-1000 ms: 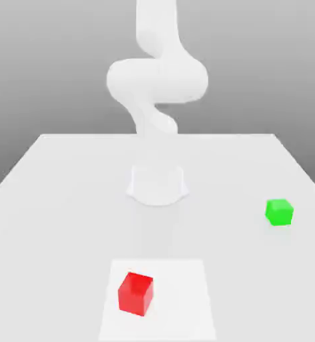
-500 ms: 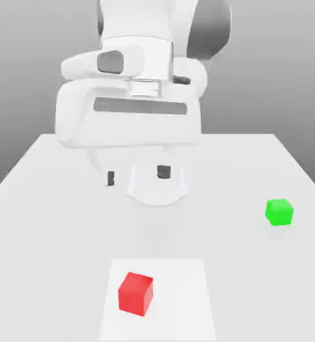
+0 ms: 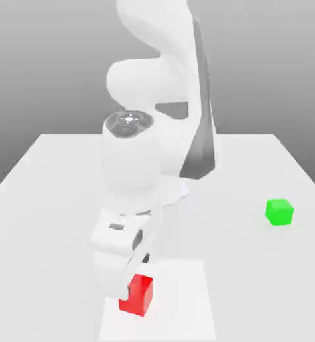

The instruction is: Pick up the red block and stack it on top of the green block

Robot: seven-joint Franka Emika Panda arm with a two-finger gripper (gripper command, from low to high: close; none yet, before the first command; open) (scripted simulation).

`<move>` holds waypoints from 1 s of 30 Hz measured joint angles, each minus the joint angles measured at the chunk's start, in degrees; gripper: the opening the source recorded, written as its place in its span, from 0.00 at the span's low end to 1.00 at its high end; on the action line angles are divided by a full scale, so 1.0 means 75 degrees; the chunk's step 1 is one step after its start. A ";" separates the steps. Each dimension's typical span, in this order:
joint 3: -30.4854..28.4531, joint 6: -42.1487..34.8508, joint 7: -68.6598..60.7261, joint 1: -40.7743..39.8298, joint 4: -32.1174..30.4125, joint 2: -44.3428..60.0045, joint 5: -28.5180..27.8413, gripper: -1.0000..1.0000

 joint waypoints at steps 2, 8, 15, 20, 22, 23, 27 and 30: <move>0.0118 0.0178 -0.0086 -0.0093 0.0033 0.0211 0.0109 0.00; 0.0136 0.0175 -0.0095 -0.0110 0.0036 0.0231 0.0118 0.00; -0.0041 -0.1074 0.0456 0.0458 -0.0298 -0.1397 -0.0776 0.00; 0.0869 -0.1322 -0.0215 0.2417 -0.0744 -0.2155 -0.0535 0.00; 0.1157 -0.1392 -0.0489 0.3088 -0.0932 -0.2431 -0.0448 0.00; 0.1303 -0.1430 -0.0613 0.3401 -0.1025 -0.2565 -0.0422 0.00; 0.2076 -0.1548 -0.1140 0.4433 -0.1407 -0.3076 -0.0292 0.00; 0.2730 -0.1628 -0.1522 0.5308 -0.1697 -0.3432 -0.0215 0.00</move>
